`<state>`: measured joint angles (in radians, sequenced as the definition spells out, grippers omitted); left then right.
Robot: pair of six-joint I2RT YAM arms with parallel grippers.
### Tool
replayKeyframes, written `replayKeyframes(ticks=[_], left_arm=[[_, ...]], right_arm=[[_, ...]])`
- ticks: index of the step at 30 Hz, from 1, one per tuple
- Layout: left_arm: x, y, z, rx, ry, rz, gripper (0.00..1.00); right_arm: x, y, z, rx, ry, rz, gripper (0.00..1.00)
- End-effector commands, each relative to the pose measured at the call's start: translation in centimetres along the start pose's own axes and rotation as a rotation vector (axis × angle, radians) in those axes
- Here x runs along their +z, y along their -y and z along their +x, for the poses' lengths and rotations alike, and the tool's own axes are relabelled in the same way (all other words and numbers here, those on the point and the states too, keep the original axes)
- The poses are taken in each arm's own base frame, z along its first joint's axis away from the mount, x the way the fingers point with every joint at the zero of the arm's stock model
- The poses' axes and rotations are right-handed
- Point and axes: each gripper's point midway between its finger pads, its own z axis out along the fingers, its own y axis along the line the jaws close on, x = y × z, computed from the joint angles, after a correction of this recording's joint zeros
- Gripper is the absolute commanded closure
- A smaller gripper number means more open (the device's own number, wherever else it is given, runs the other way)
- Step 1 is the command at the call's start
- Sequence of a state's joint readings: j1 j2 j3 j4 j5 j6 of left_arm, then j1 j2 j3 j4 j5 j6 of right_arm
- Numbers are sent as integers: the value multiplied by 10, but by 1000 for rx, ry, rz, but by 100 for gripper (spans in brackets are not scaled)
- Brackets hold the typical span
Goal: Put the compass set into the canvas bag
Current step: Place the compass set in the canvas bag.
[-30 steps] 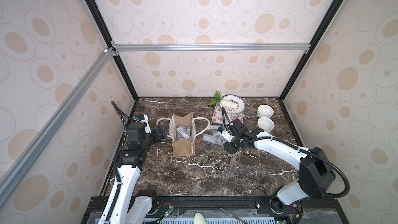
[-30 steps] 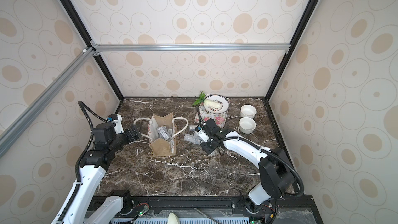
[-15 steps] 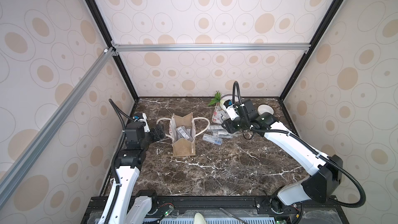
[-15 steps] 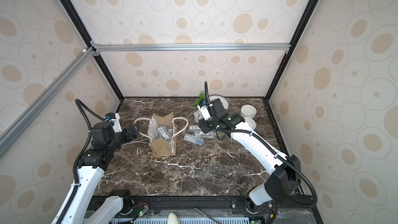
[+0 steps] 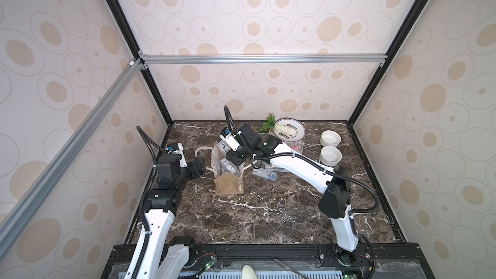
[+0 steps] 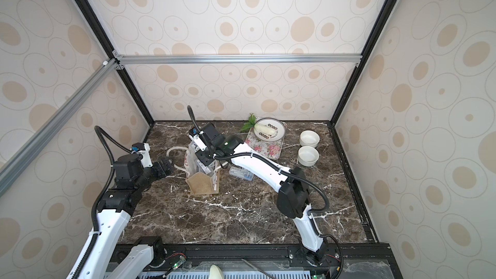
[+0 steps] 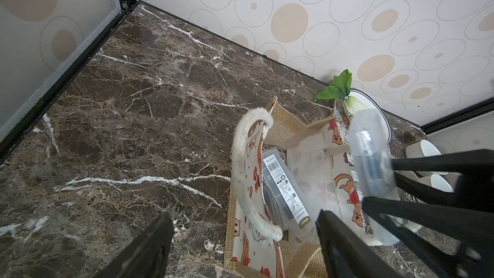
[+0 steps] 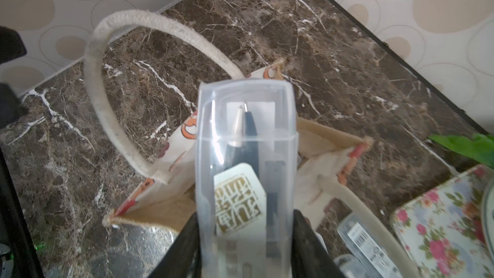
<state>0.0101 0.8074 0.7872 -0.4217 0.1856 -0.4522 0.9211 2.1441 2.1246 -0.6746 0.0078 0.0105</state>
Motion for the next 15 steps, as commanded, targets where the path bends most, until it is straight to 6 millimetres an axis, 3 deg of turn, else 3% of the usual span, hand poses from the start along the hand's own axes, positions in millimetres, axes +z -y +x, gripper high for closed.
replayKeyframes(ticks=[1,6,12,15], left_arm=[[-4,2,2,0,4,10,14],[-5,1,2,1,4,6,14],[-4,2,2,-3,1,11,14],[-5,2,2,-5,1,10,14]], right_arm=[[9,-3,-9,-13,-11,13,55],[35,-2,5,16,-71,18,55],[44,0,20,41,-106,34,55],[55,-1,41,56,-167,30,55]])
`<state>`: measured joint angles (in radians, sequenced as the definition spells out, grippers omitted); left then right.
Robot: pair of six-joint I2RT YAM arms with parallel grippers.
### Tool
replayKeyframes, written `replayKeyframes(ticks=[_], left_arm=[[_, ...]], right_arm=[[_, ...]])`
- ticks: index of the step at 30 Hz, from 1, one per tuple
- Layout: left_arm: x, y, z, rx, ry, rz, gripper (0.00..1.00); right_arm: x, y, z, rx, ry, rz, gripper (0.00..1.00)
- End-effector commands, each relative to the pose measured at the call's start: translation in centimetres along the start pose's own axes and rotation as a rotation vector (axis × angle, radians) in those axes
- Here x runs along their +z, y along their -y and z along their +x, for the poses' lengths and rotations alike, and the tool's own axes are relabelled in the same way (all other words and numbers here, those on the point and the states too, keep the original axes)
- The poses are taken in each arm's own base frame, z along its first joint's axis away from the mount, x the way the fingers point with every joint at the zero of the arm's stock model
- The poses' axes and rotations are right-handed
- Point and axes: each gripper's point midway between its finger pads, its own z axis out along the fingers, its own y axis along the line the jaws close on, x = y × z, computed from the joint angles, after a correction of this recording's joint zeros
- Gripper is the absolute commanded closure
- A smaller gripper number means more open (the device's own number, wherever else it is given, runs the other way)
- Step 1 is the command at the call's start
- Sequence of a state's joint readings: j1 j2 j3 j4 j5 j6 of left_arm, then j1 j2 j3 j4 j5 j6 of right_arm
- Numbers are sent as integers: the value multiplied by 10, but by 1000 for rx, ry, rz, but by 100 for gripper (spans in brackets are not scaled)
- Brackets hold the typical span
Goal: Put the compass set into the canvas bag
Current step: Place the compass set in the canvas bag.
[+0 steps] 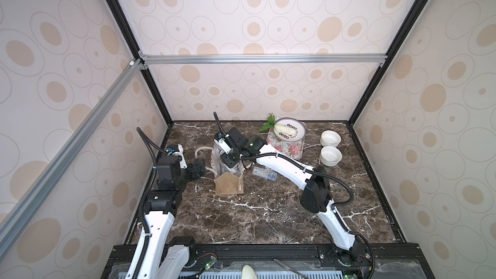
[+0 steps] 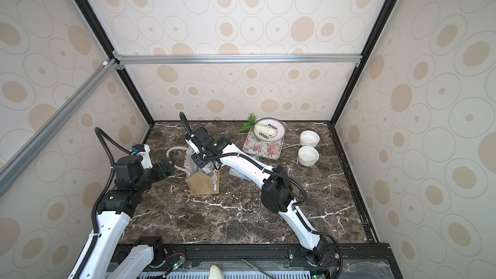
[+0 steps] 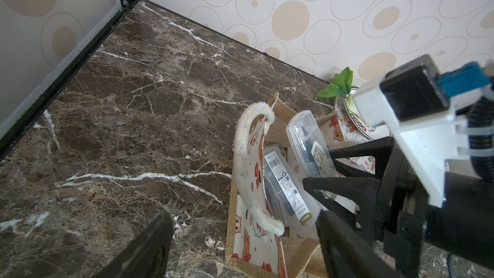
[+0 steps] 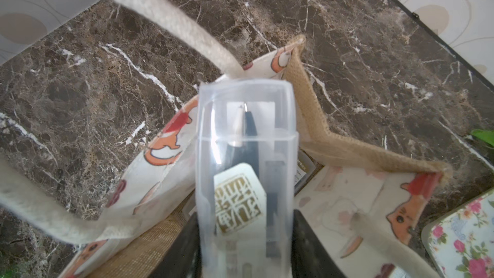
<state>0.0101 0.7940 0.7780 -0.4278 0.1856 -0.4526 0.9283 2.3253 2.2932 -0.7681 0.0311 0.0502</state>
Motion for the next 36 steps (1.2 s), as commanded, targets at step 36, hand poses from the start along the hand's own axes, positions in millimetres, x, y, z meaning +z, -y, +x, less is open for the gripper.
replayKeyframes(ticks=[36], left_arm=[[-5,5,-4,-18,-1,12,14]], right_arm=[[-57,-7,-15,-16,63,-30,33]])
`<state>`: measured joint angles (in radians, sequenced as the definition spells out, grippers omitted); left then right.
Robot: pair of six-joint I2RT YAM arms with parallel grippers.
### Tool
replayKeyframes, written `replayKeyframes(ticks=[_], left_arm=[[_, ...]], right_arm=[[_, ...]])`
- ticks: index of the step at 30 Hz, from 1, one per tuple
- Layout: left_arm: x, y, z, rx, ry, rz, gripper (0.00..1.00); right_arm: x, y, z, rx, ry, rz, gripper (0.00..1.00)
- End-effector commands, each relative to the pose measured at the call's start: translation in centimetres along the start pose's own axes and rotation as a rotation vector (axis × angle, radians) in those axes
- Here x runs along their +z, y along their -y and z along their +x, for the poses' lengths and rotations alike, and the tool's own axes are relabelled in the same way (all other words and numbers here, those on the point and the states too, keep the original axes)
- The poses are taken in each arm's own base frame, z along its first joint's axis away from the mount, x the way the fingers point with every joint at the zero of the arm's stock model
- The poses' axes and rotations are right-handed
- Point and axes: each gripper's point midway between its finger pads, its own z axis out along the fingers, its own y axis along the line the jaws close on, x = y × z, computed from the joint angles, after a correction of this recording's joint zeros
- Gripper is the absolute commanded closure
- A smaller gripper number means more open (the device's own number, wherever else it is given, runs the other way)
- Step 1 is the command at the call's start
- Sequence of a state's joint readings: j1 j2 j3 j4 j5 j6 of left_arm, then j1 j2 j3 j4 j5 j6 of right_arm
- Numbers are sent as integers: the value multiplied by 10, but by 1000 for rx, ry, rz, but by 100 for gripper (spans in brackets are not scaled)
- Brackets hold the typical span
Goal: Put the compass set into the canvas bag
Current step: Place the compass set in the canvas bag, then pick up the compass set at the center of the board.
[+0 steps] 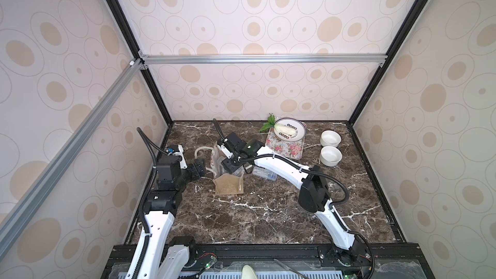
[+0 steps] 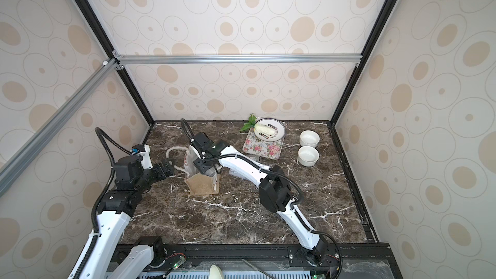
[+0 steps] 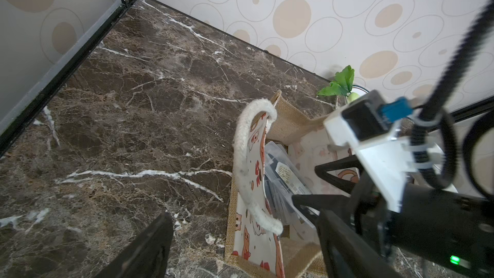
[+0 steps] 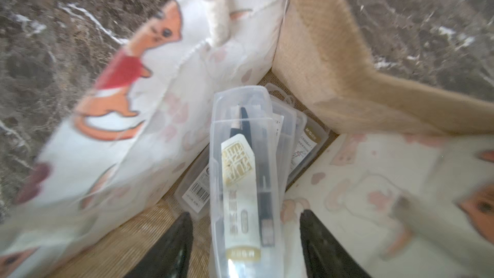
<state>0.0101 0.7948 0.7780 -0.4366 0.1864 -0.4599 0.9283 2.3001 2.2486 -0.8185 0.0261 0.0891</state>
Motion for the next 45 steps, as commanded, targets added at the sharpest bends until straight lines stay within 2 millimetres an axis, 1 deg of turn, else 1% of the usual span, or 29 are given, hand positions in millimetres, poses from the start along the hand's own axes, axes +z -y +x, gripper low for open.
replayKeyframes(ticks=[1,4,7,9,13,16,18,19,23,26,29,32,36,40,45], left_arm=[[-5,6,-6,-9,8,16,14],[-6,7,-7,-10,9,21,14],[-7,8,-9,-12,14,25,14],[-8,9,-10,-12,16,27,14],[-7,10,-9,-19,15,35,14],[-6,11,-9,-25,15,41,14],[-5,12,-9,-27,17,48,14],[-5,12,-9,-28,15,49,14],[-4,13,-10,-30,15,52,14],[-4,13,-11,-31,18,52,14],[-3,13,-11,-34,16,49,14],[-3,12,-9,-38,13,47,14],[-3,12,-10,-39,14,44,14],[-4,10,-11,-35,15,32,14],[-1,11,-11,-39,10,37,14]], right_arm=[[-65,-10,-33,-70,144,-37,33],[-92,-7,-35,-121,176,-26,32],[-118,2,-28,-177,195,24,32],[-136,11,-20,-208,208,62,32],[-168,37,4,-182,235,103,33],[-183,68,31,-92,238,134,34],[-184,87,55,-33,224,132,34],[-182,95,69,-12,210,126,34],[-163,128,126,106,105,134,34],[-146,144,155,187,47,119,34],[-121,150,174,230,-31,89,34],[-94,149,182,231,-106,50,33],[-64,148,183,228,-154,3,34],[-44,145,177,210,-170,-42,34],[-24,135,173,166,-205,-85,34]])
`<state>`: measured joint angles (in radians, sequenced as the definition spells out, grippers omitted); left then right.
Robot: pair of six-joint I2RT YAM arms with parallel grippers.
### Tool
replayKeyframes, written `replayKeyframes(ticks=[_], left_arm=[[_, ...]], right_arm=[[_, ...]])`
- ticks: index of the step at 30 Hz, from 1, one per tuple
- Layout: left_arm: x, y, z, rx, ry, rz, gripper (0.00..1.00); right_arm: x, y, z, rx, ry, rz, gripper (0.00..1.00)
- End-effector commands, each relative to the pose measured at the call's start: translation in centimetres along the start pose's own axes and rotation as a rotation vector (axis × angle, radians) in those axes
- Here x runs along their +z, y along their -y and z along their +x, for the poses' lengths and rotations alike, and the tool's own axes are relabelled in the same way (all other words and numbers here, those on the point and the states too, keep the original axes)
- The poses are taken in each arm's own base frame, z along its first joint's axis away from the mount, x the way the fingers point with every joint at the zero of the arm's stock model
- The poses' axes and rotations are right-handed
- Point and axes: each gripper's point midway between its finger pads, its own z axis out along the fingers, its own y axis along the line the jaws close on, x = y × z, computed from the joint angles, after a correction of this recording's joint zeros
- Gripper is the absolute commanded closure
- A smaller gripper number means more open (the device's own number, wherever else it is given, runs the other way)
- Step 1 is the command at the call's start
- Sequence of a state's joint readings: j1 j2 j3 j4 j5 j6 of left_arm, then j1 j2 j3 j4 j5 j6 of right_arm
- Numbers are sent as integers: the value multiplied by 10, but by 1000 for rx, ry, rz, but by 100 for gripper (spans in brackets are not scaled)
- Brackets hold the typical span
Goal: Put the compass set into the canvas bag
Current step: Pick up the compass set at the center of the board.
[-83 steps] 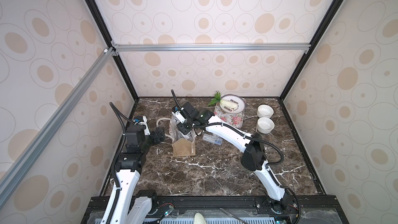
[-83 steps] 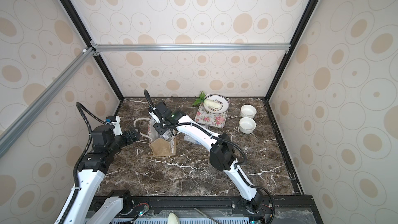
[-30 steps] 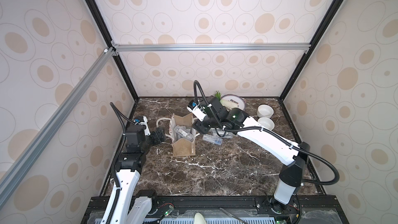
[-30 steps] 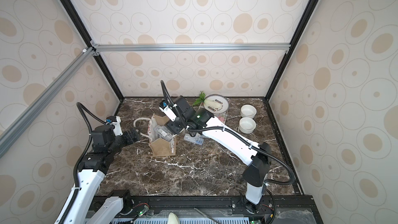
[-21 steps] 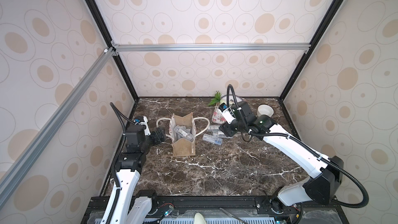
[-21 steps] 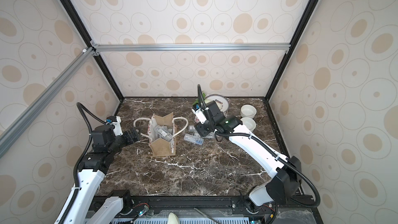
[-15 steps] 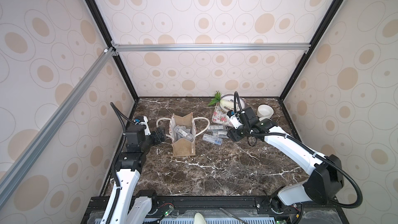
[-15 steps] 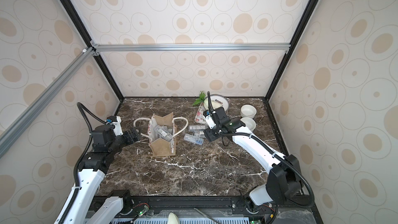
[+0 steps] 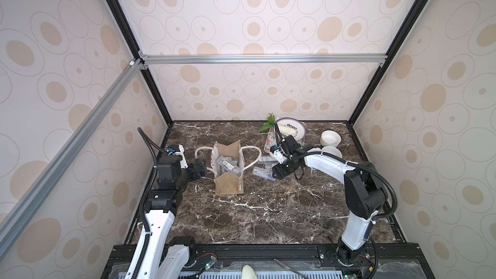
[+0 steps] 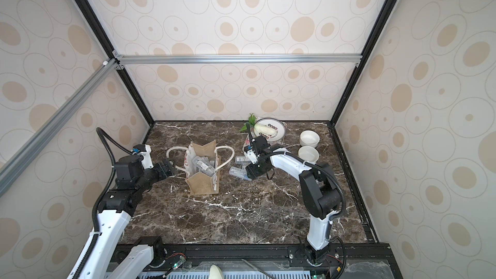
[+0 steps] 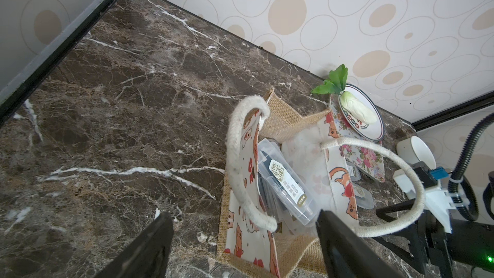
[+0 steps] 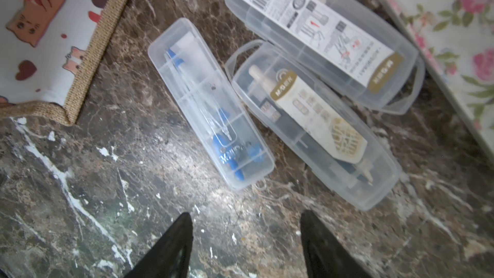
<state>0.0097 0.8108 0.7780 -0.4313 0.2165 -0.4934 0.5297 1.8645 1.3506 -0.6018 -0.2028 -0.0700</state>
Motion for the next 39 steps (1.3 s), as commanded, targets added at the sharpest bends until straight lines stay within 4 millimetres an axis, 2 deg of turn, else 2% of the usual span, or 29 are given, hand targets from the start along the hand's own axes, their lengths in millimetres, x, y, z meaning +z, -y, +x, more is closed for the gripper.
replayKeyframes(ticks=[1,18,28,34,39], left_arm=[[-4,8,-14,-6,32,15,14],[-2,6,-14,1,29,5,14],[0,4,-10,0,22,0,14],[1,4,-9,-1,20,4,14],[-1,3,-9,-1,23,3,14]], right_arm=[[7,-15,-10,-65,-4,-48,33],[46,-25,-28,-120,-70,-81,35],[50,-45,-17,-161,-103,-67,36],[59,-33,-12,-120,-124,13,36],[64,-26,-21,-88,-118,61,36]])
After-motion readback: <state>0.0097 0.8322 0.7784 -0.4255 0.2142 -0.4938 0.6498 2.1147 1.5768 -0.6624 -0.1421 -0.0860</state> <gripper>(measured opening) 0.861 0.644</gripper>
